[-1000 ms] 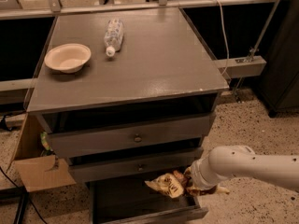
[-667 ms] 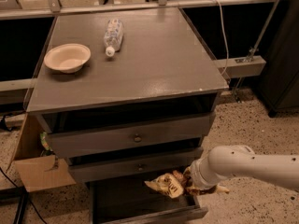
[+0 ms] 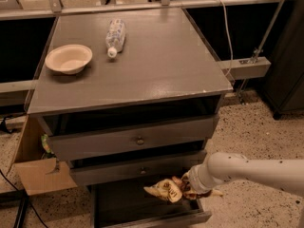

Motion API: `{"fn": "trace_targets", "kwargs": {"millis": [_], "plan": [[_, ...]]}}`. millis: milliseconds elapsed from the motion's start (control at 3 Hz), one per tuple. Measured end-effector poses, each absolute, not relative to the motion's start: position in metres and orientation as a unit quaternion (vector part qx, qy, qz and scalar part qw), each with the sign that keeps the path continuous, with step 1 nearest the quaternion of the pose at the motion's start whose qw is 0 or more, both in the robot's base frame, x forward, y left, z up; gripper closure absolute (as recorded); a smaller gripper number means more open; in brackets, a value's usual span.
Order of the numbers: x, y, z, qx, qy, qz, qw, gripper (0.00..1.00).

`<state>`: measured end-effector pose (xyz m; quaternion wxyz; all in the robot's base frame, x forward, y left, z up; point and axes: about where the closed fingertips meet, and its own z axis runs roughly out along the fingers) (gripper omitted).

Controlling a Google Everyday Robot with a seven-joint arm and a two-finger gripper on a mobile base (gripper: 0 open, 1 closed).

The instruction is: Place brown chip bag into bottom drawer

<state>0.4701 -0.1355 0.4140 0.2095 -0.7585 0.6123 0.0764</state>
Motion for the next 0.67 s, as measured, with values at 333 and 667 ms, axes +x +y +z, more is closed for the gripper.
{"fn": "trace_targets", "kwargs": {"millis": [333,667], "plan": [[0.482,-0.122,0.370,-0.772,0.587,0.086,0.228,1.00],[0.490,-0.112,0.341,-0.777,0.570,0.078,0.255,1.00]]}}
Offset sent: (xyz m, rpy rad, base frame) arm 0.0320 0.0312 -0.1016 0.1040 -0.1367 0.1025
